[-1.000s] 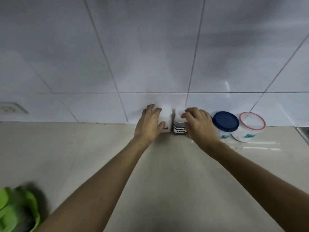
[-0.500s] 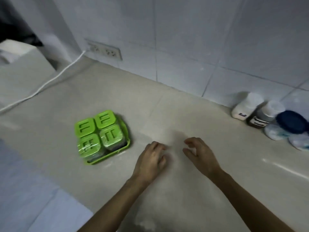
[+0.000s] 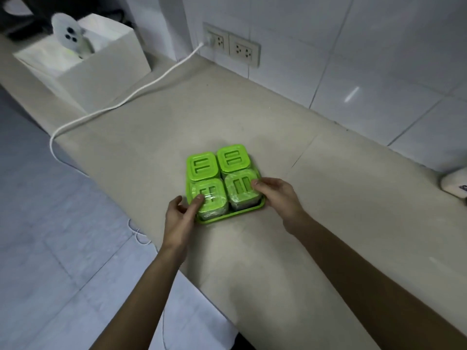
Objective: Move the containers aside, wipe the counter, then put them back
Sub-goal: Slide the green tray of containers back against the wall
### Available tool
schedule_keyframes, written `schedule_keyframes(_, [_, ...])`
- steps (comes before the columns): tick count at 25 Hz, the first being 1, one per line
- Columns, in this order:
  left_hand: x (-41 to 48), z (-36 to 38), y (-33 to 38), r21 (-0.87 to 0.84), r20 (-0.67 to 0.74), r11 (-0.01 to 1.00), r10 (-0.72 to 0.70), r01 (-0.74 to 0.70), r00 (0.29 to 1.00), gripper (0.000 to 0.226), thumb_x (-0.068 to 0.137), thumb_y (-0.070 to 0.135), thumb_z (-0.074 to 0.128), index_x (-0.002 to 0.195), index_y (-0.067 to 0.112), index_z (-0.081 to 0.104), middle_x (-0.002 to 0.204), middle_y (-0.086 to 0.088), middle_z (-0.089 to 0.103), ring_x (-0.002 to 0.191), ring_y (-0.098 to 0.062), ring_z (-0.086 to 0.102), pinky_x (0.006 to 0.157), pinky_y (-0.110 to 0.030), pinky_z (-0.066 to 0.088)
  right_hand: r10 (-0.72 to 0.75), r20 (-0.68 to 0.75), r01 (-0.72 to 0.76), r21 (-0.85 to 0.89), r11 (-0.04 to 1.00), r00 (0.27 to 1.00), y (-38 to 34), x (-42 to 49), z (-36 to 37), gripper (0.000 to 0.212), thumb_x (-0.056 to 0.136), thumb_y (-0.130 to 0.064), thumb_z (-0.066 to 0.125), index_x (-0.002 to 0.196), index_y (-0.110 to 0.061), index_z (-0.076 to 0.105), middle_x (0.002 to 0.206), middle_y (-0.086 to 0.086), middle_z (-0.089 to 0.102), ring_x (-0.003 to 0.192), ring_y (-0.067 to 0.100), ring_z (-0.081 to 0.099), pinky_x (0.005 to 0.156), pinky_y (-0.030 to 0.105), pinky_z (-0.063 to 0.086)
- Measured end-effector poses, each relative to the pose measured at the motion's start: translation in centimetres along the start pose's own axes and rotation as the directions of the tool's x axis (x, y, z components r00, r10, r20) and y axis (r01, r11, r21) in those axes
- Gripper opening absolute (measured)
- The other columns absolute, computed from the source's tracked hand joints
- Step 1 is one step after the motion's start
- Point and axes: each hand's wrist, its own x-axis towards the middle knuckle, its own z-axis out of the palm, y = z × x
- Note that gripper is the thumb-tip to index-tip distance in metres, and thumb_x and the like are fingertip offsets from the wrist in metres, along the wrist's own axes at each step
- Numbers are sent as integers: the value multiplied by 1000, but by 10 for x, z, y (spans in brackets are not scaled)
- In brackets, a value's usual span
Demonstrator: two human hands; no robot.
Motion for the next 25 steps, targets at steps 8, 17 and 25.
schedule_keyframes(8, [7,71,40,155,287,974,118,-167,951,32,83,33,71,108,13,68,100,-14,72,96,-24,69,88,-40,53,-55,-180,78,124,989,982,-3,-16,-84,48,77,-12,75,118,-5,52,101,9,65,79,9,62,56,9,48])
schedule_keyframes(17, [-6,280,49,208,662,947,48,-245,748,28,87,29,65,101,4,70,98,-11,74,86,-18,68,88,-36,52,-32,-551,111,112,988,834,0,-41,-259,36,73,-28,80,89,-15,50,91,10,57,81,19,57,80,41,50])
schedule_keyframes(25, [-8,370,42,240,702,918,60,-315,710,25,86,32,66,84,7,69,86,-11,71,79,-21,64,82,-35,51,-57,-618,93,26,995,784,5,-29,-327,44,65,-49,78,81,-21,48,83,5,57,79,19,54,74,40,48])
